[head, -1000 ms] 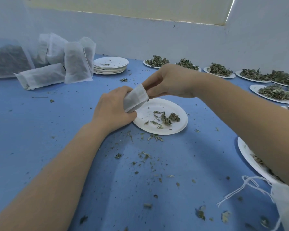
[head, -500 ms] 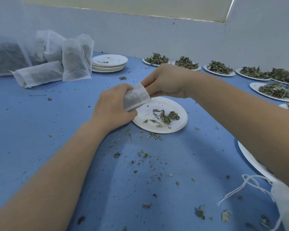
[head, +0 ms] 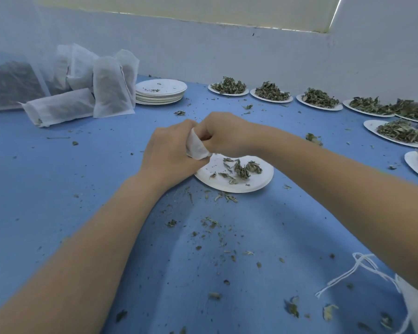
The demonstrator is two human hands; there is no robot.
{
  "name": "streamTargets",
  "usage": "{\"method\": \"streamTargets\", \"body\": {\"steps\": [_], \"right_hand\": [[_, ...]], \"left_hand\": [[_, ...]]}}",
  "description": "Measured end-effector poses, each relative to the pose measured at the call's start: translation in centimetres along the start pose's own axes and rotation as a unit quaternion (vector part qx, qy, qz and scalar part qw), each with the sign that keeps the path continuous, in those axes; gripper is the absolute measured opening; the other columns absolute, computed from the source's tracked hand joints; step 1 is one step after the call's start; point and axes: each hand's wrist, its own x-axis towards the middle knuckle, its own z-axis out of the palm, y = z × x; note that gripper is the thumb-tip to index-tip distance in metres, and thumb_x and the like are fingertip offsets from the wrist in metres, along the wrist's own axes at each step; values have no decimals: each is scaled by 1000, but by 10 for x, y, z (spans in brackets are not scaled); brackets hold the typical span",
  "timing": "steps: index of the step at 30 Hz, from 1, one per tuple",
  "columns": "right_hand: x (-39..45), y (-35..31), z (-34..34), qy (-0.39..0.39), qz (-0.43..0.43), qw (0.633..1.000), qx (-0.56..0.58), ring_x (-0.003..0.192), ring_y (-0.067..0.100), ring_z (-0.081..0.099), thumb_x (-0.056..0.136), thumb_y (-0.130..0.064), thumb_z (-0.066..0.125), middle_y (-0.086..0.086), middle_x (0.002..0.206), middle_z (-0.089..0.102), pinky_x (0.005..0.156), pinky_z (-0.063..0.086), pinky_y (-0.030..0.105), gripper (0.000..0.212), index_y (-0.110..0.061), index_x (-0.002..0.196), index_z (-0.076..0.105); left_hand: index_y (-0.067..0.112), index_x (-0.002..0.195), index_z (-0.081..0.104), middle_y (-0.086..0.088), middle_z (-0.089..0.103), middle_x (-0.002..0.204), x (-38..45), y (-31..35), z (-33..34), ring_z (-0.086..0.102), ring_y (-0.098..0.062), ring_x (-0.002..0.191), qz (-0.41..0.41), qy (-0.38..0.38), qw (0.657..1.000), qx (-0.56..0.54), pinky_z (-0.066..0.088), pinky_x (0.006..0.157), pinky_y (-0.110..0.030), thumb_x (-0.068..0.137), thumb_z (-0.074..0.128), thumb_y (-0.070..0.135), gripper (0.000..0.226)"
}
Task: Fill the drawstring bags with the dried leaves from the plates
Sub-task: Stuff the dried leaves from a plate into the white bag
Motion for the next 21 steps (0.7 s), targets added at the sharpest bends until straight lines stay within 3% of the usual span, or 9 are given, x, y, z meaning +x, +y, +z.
{"method": "streamTargets", "body": {"steps": [4,6,9,11,13,16,19,21], "right_hand": [[-10,4,-15,-46,-13,999,-21,63,10,44,93,-16,50,-10,70,53,52,33,14,24,-31,75,54],[-15,6,-17,-24,-19,999,21,63,-2,49,92,-13,48,-20,73,58,56,36,8,23,-32,89,60],[-12,8,-9,63,-28,997,-21,55,-16,47,88,-5,48,-30,54,52,55,36,4,29,-22,102,67],[-11,7,-4,115,-34,993,-20,58,-9,51,87,-8,55,-25,62,60,57,37,5,23,-18,101,70],[-14,10,-5,164,-34,984,54,68,-2,58,86,-9,60,-13,78,67,68,44,7,19,-21,95,72],[-22,25,-14,209,29,973,92,76,1,63,87,-4,53,-8,88,69,80,49,14,27,-22,95,71],[-28,43,-16,103,144,981,-80,98,12,59,91,-4,41,-1,114,65,74,40,8,37,-19,113,66],[-32,51,-10,12,185,972,-146,89,15,55,94,-4,36,1,126,58,68,37,16,41,-19,121,61]], "left_hand": [[23,113,55,5,61,96,-1,-1,-4,56,-19,88,-5,-16,999,-27,47,75,-34,64,78,37,56],[25,117,51,7,58,96,1,-5,-6,55,-20,89,-8,-31,999,-10,46,74,-34,62,77,33,61],[25,118,50,9,54,95,2,-10,-7,53,-21,90,-26,-25,999,-5,44,74,-32,64,73,22,59],[24,116,52,9,54,94,2,-10,-6,52,-20,89,-30,-10,999,-8,43,73,-31,65,71,19,56],[26,114,52,10,54,93,2,-11,-6,51,-18,86,-43,1,999,-12,40,72,-29,65,70,20,53],[28,115,51,8,56,97,1,-15,-6,51,-18,88,-56,-4,998,-17,41,75,-30,66,71,22,53],[27,116,50,8,54,99,1,-16,-4,50,-19,91,-50,-19,998,-18,43,79,-32,67,71,21,53],[27,116,50,10,52,98,1,-16,-3,50,-18,92,-44,-25,999,-16,42,79,-32,68,71,21,53]]}}
